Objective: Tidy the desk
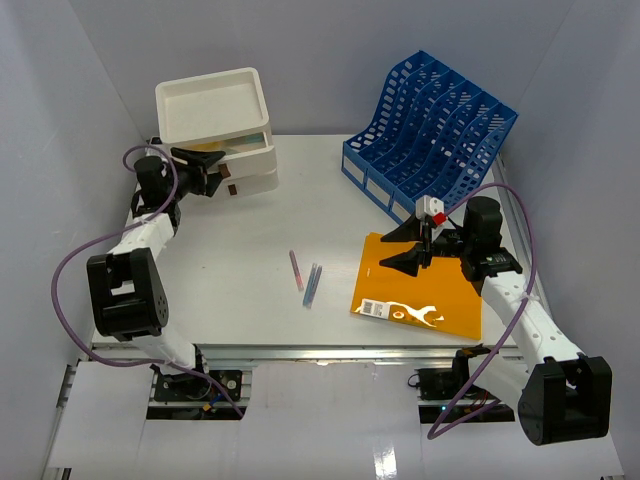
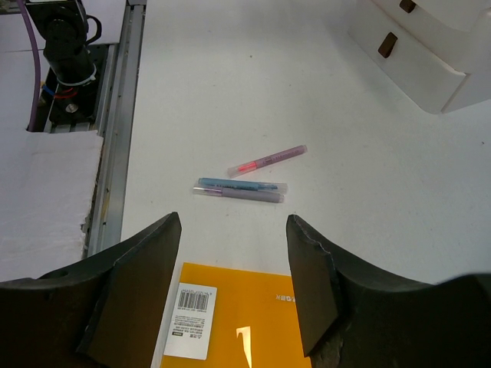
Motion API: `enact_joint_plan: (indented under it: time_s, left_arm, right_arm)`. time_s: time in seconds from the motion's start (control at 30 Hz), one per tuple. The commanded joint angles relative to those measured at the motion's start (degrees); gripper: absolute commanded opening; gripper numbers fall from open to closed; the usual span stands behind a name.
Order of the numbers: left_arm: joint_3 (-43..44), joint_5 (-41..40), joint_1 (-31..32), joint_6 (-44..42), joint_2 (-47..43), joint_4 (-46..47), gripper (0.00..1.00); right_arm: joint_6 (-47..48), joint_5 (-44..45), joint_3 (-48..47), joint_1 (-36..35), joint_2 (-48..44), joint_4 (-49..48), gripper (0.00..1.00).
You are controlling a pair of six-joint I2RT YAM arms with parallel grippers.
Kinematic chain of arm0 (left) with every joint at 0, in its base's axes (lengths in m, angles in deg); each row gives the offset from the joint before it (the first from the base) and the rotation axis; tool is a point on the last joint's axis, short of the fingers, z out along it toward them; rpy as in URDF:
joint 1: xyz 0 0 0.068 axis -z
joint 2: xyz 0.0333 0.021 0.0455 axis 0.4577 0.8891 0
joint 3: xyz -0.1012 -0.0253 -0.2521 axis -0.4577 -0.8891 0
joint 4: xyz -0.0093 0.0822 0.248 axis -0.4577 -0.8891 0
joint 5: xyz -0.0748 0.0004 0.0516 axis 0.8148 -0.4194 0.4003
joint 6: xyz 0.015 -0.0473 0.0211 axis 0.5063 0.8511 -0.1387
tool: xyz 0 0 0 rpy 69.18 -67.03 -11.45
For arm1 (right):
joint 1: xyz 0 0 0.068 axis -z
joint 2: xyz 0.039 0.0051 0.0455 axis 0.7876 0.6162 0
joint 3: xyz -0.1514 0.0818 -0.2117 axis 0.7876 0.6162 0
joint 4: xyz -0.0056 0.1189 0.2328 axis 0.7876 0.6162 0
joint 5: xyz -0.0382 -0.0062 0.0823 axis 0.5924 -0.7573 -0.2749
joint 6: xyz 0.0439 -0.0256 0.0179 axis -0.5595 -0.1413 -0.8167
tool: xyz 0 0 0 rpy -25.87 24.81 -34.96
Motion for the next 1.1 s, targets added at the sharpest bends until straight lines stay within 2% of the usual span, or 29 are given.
enact_joint_plan:
  time_s: [0.0, 0.27, 0.57, 0.8, 0.9, 1.0, 1.07]
  left_arm:
    - [6.81, 0.47, 0.06, -6.09, 0.14, 2.36, 0.71]
    - [9.31, 1.74, 0.03, -10.18, -0.33, 3.84, 0.74]
    - [1.34, 0.02, -0.08, -18.81, -8.64, -0.96, 0.74]
    - [-1.19, -4.16, -0.17, -20.73, -10.36, -4.51, 0.71]
    - [-2.24, -5.93, -0.11, -21.00, -10.66, -5.65, 0.64]
    - [-4.04, -7.34, -0.17, -20.53, -11.17, -6.47, 0.43]
    - [-5.41, -7.43, -0.17, -19.95, -11.09, -6.34, 0.37]
  right_arm:
    - [-0.11, -0.10, -0.14, 0.31, -0.58, -1.68, 0.64]
    - [0.32, 0.29, -0.11, 0.31, -0.64, -1.46, 0.64]
    - [0.74, 0.28, -0.20, 0.40, -0.64, -0.95, 0.64]
    - [0.92, 0.29, -0.29, 0.40, -0.64, -0.78, 0.64]
    - [1.00, 0.44, -0.29, 0.54, -0.67, -0.75, 0.64]
    - [1.00, 0.31, -0.29, 0.60, -0.59, -0.69, 0.64]
    - [1.03, 0.26, -0.30, 0.57, -0.51, -0.62, 0.64]
